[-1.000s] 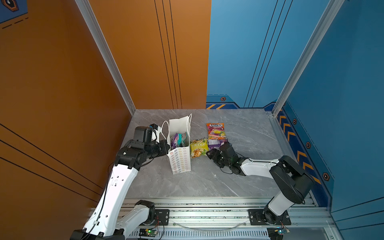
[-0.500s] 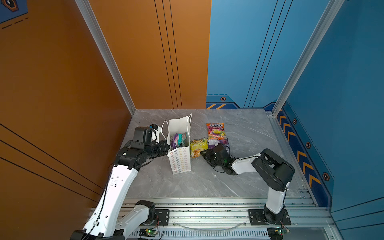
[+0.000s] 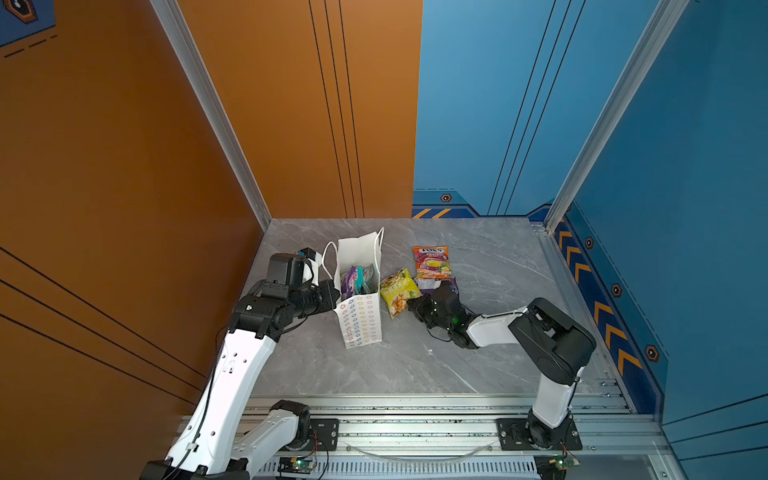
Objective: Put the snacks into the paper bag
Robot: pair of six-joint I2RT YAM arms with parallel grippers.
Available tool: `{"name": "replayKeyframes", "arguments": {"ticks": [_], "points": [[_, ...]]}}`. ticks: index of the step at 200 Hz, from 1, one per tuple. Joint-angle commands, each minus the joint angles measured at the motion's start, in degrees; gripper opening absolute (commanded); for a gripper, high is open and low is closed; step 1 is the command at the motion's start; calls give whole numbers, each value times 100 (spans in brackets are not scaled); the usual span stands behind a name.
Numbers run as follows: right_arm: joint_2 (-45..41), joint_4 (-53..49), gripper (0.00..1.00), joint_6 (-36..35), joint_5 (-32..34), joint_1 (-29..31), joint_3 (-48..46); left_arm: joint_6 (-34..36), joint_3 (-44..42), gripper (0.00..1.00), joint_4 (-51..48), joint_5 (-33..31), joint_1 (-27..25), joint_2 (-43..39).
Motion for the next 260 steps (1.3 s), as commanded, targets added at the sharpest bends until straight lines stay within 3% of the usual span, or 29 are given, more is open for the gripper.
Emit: {"name": "replayKeyframes", "arguments": {"ticks": [1,54,81,109,135,150,170,188,260], "points": [[-328,-520,5,-479,-28,-157,-151,-17,-33,7,105,64,-5,8],[-672,-1463,5,-1104,-1582,-529,-132,-11,-34,7,113,67,2,7],[-877,-2557,6,-1883,-2379,-619,94,-23,-31,7,140,84,-5,6],[-1275,-3929,8,-2672,-2274,-669,159,-34,-42,7,140,95,-5,0],[-1522,-4525,16,-3022,-2197,-861,65,-60,-69,7,145,91,-15,-35],[-1671,-4435,20,-2986,-2208,-985,-101,-69,-75,7,149,95,-22,-52],[-1849,-4165,41,-2860,-2236,-1052,-266,-77,-78,7,149,99,-31,-63],[-1955,-3925,51,-2683,-2256,-1047,-388,-87,-77,7,157,110,-40,-78],[-2300,-2387,59,-1603,-2024,-967,-1425,-87,-90,7,184,113,-53,-63]]}}
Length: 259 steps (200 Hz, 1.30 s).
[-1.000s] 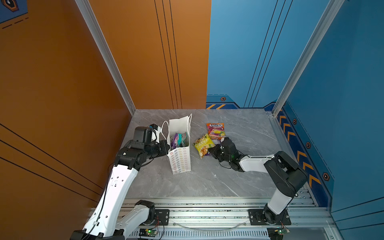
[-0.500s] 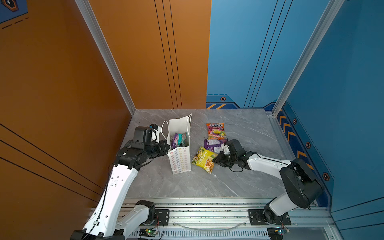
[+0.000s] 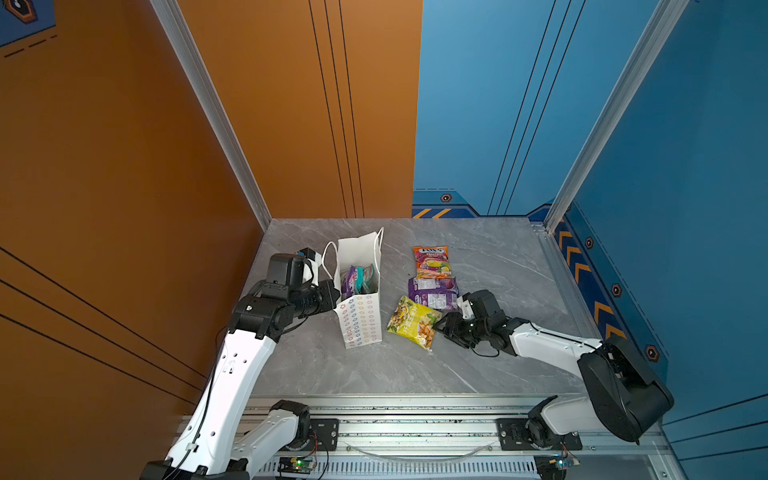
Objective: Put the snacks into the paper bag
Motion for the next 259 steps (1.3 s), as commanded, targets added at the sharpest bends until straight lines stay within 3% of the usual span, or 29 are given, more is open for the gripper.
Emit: {"name": "replayKeyframes", "arguments": {"ticks": [1,86,136,149,178,212,259], "points": [[-41,823,59,482,72,56,-237,-28,-60,7,151,111,-51,-46],[564,1602,58,869,226,384,-125,-45,-111,7,185,110,-59,-85],[1425,2888,53,1502,123,451,-44,-54,-117,7,180,102,-62,-106],[1613,3158,49,1636,77,469,15,-53,-124,7,181,95,-58,-111],[1739,3398,26,1747,64,459,78,-52,-128,7,177,91,-63,-131],[1129,2317,10,1247,264,434,347,-29,-120,7,178,84,-50,-129],[-248,-777,8,-484,1313,621,1747,-19,-118,7,177,92,-34,-111]]}}
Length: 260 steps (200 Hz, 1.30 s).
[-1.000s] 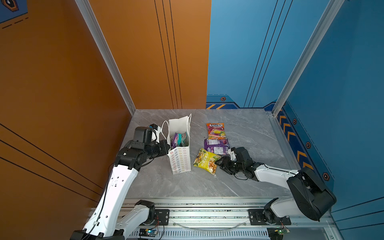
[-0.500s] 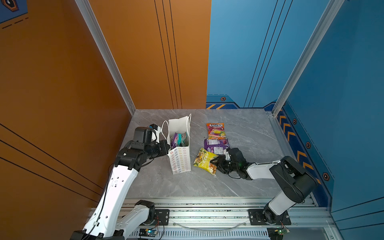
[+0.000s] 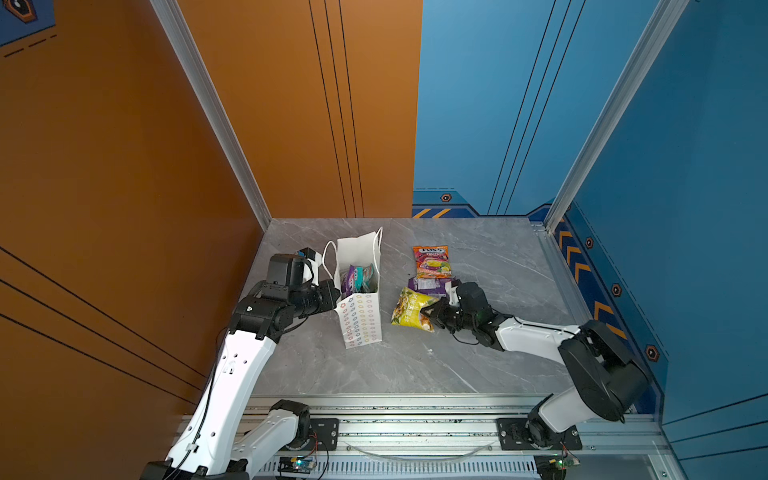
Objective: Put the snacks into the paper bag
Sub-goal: 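Lift the yellow packet with the right gripper and carry it over the bag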
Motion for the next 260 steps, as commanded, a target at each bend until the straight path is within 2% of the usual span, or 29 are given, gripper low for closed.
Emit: {"name": "replayKeyframes", "arguments": {"ticks": [1,43,73,101,105,143,191,260], "points": [[-625,-1847,8,-1178,776,132,834,-17,-60,7,77,91,-33,-74],[-1066,-3411,8,-2328,2259,294,2450,-10,-66,7,75,86,-37,-94],[-916,-3734,8,-2998,2962,447,3651,-26,-47,7,76,108,-34,-71],[-416,-3947,8,-3462,3132,566,4823,-29,-26,7,72,114,-36,-61],[-344,-3969,8,-3521,3152,758,4975,-36,-32,7,76,117,-34,-62],[570,-4390,8,-4086,3333,1192,6653,-57,12,7,71,143,-32,-61],[1646,-4928,8,-4660,3017,1559,8498,-61,25,7,70,170,-32,-59],[2807,-5803,7,-5431,2495,1641,9955,-57,29,7,75,170,-32,-96]]}}
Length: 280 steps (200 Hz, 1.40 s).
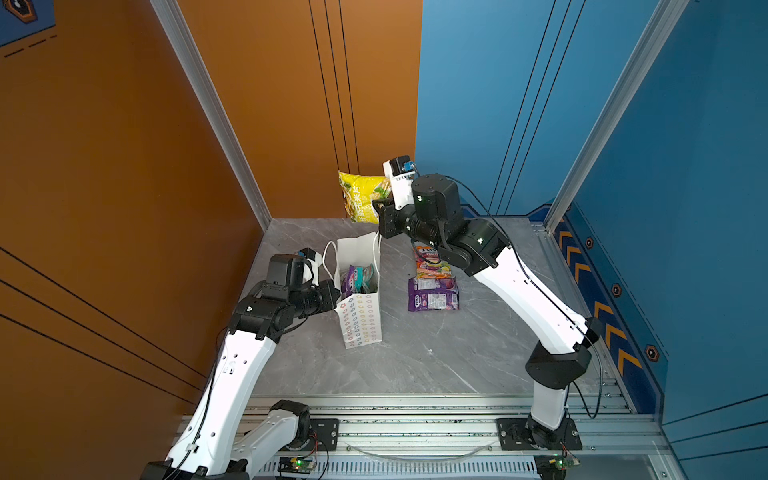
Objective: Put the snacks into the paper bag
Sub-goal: 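Lift the yellow packet with the right gripper and carry it over the bag, then lower the yellow packet into the bag held by the left gripper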
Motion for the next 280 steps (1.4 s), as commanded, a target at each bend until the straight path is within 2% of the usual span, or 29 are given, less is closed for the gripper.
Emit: {"name": "replayKeyframes", "arguments": {"ticks": [1,32,118,194,280], "points": [[308,-641,7,-516,-207,14,405,-57,29,7,74,166,-32,-98],[430,-891,5,-1022,-167,22,446,-59,47,7,73,166,-39,-98],[698,-1424,4,-2185,719,170,445,-63,64,7,72,145,-25,-125],[1187,-1501,1,-2692,1287,368,463,-69,65,7,68,155,-14,-133],[1078,-1711,0,-2792,1164,399,298,-41,56,7,66,165,4,-118]]}}
